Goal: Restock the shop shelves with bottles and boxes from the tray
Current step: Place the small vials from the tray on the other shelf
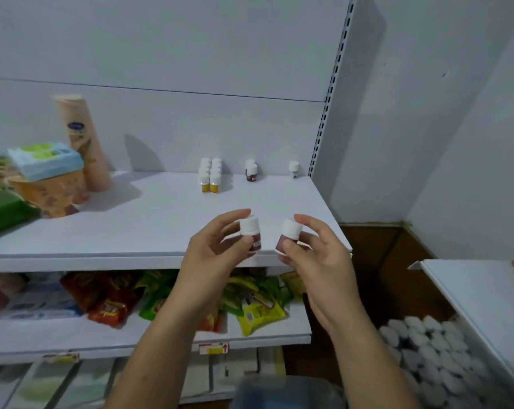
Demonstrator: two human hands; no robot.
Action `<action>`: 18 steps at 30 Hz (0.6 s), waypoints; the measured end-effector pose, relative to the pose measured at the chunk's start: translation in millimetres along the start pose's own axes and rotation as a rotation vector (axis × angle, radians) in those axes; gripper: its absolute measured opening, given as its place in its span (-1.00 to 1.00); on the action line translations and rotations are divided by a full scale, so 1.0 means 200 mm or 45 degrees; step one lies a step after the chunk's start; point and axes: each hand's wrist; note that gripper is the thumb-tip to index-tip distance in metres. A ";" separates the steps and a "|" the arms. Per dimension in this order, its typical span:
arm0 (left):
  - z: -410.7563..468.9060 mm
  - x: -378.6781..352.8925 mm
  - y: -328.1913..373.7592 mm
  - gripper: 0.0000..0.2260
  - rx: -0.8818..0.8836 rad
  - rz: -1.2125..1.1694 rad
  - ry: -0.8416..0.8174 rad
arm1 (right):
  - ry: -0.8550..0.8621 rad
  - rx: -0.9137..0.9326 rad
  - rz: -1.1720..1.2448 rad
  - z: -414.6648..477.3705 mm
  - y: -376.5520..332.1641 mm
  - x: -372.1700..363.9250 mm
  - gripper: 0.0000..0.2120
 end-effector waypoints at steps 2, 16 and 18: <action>0.19 0.06 -0.01 -0.65 0.011 0.039 -0.037 | 0.051 0.026 -0.088 0.16 0.01 -0.09 -0.60; 1.29 0.22 -0.36 -0.85 -0.015 0.621 -0.053 | 0.186 0.009 -0.638 1.28 0.33 -0.35 -0.73; 1.32 0.20 -0.42 -0.93 0.019 0.655 -0.024 | 0.168 -0.013 -0.678 1.40 0.39 -0.36 -0.75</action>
Point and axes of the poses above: each hand's wrist, its own z-axis towards the middle knuckle, its own x-axis out of the back of the hand, y = z × x, and after that the axes turned 14 degrees about -z, right-handed
